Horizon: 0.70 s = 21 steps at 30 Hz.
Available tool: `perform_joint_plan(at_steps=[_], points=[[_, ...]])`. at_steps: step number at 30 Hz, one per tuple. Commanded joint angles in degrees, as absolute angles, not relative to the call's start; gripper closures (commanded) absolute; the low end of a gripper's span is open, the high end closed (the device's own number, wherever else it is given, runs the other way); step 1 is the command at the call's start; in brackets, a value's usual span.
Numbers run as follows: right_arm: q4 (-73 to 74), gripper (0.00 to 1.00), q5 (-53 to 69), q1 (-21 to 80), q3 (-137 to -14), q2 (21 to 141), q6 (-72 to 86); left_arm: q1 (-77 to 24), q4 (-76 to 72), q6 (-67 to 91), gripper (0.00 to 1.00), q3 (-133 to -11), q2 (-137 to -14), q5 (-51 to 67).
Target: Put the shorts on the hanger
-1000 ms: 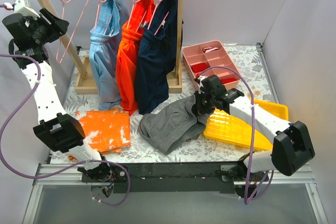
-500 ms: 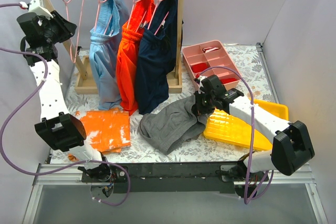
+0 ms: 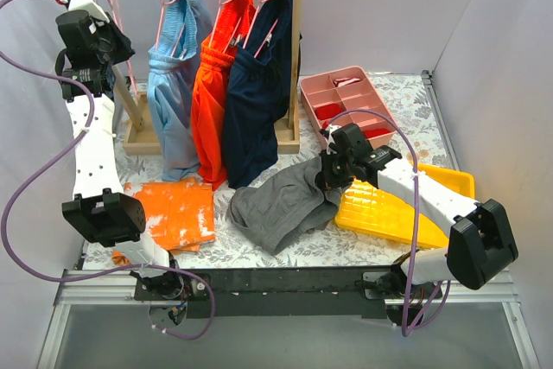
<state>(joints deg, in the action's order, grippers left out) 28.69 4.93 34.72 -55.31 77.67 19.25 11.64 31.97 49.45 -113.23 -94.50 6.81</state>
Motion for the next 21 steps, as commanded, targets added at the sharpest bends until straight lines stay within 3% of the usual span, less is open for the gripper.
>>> perform_joint_plan(at_steps=[1,8,21], points=[[28.6,0.99,6.0,34.6,-55.2,75.9,18.5,11.6,34.3,48.2,0.92,-115.7,-93.3,0.7],[28.7,0.99,6.0,34.6,-55.2,75.1,18.6,11.6,35.3,48.4,1.00,-117.2,-92.6,0.7],[28.8,0.99,4.4,34.6,-54.8,73.7,18.7,11.6,33.7,49.6,1.00,-120.2,-91.1,4.3]])
